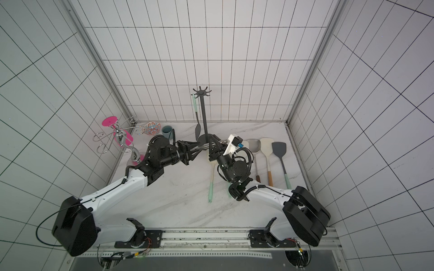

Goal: Take the spatula off the kitchen utensil rack
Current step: Place the spatula at the center of the board.

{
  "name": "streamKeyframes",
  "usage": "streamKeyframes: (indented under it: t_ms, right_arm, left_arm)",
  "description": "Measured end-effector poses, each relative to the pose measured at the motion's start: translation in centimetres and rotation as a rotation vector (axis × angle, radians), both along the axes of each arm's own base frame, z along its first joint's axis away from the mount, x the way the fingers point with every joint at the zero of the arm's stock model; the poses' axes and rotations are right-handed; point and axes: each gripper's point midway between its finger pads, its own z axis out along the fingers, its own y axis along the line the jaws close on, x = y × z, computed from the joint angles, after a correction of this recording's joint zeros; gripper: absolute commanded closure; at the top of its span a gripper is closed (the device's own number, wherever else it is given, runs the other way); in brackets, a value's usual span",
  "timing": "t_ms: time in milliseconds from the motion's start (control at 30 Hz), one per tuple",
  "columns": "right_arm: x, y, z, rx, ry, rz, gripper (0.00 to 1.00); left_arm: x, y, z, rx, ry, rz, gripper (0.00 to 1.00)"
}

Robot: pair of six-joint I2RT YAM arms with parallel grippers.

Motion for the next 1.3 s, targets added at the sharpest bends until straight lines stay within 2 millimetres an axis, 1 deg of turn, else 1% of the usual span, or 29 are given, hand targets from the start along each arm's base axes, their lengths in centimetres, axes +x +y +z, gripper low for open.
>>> streamKeyframes:
  t_ms: [67,133,167,233,333,433,500,567,600,667,733,800,867,900,933,1000,1100,1200,1300]
  right_arm:
    - [-0.2,-0.1,-0.2,0.008,0.002,0.000,1.00]
    - [-0.4,-0.1,-0.5,0.012,0.006,0.003,1.00]
    - [-0.6,0.0,-1.0,0.010,0.015,0.009,1.00]
    - [-0.7,-0.1,-1.1,0.033,0.017,0.000,1.00]
    - [-0.9,-0.3,-1.3,0.043,0.018,-0.003,1.00]
    - [-1.1,-0.5,-2.0,0.039,0.024,-0.001,0.99]
    - [-1.2,-0.4,-2.4,0.030,0.030,0.003,0.80]
    - [-1.6,-0.3,-2.8,0.003,0.037,0.019,0.62]
    - [-2.2,-0.1,-3.3,-0.034,0.046,0.038,0.53]
    - [-3.0,-0.2,-3.5,-0.093,0.055,0.056,0.41]
    - [-4.0,-0.9,-2.6,-0.139,0.048,0.058,0.31]
    - [-5.0,-2.1,-1.8,-0.183,0.046,0.048,0.26]
    - [-5.9,-3.2,-1.6,-0.238,0.051,0.037,0.21]
    - [-6.1,-3.7,-1.9,-0.274,0.061,0.028,0.20]
    - [-6.2,-4.1,-2.3,-0.303,0.074,0.025,0.19]
    - [-6.2,-4.7,-4.1,-0.391,0.123,0.019,0.17]
    - [-5.6,-5.7,-7.7,-0.524,0.220,0.016,0.15]
    - [-4.8,-7.1,-10.9,-0.604,0.323,0.016,0.14]
    - [-3.9,-8.3,-12.9,-0.632,0.400,0.017,0.13]
  left_arm:
    - [0.0,0.1,-0.3,0.010,0.007,0.002,0.79]
    - [0.0,0.2,-0.6,0.014,0.016,0.007,0.87]
    - [0.3,0.4,-0.5,0.008,0.018,0.023,0.91]
    - [0.4,0.5,-0.3,-0.014,0.032,0.028,1.00]
    - [0.3,0.3,-0.5,-0.015,0.039,0.013,1.00]
    - [0.1,0.2,-1.1,-0.007,0.052,-0.003,1.00]
    - [-0.1,0.3,-1.6,0.008,0.064,-0.012,1.00]
    - [-0.2,0.5,-2.0,0.028,0.066,-0.013,1.00]
    - [0.2,1.1,-2.0,0.053,0.041,0.009,1.00]
    - [1.1,3.2,-2.4,0.135,-0.010,0.051,1.00]
    - [1.5,5.2,-3.2,0.213,-0.027,0.087,1.00]
    - [1.3,6.6,-4.2,0.304,-0.043,0.096,1.00]
    - [0.9,7.6,-5.2,0.391,-0.058,0.086,1.00]
    - [0.7,8.0,-5.8,0.441,-0.066,0.076,1.00]
    - [0.5,8.3,-6.3,0.479,-0.070,0.066,1.00]
    - [-0.1,9.0,-7.8,0.585,-0.079,0.032,1.00]
    - [-1.3,10.1,-10.0,0.766,-0.096,-0.028,1.00]
    - [-2.7,10.8,-11.2,0.934,-0.141,-0.102,1.00]
    - [-3.8,11.1,-11.5,1.057,-0.215,-0.183,1.00]
